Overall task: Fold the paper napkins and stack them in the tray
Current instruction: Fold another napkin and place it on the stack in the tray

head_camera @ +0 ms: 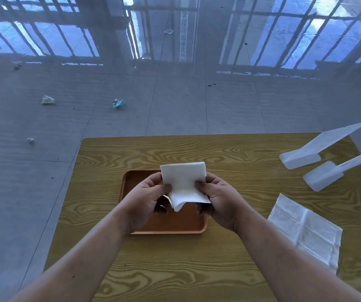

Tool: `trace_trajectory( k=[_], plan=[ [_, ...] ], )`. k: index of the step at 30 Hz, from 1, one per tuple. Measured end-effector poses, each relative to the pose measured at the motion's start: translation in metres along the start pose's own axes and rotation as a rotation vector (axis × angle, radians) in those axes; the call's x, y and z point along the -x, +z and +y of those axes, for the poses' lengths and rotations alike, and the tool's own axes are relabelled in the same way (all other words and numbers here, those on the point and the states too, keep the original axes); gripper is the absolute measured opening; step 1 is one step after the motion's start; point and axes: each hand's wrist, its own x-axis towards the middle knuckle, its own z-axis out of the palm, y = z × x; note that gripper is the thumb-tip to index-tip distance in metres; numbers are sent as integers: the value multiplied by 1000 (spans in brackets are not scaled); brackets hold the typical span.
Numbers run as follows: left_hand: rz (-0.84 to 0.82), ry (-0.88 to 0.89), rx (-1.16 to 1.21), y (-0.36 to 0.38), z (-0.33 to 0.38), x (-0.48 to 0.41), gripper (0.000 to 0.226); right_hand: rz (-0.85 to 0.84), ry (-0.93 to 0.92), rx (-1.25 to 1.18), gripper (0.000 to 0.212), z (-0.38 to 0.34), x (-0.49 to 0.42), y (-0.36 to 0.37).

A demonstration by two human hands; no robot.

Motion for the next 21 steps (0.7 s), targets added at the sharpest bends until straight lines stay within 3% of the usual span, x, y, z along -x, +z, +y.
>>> trace_trajectory(
  k=[3,7,10,14,18,21],
  plan=[
    [-29,-42,85,-8,-3,1,23,-22,2,41,29,4,-2,-4],
    [-36,-98,145,-22,-16,3,43,-35,63,26,40,16,-8,-11],
    [47,-117,46,-26,-31,2,33,7,125,164,29,35,-15,-8],
    [243,-39,-165,-37,-46,-8,38,105,131,386,50,58,-34,1],
    [345,61,-326,-53,-52,-29,38,199,55,440,51,66,-63,10],
    [398,72,-580,-60,-55,-46,47,301,50,635,58,71,-81,8]
  ],
)
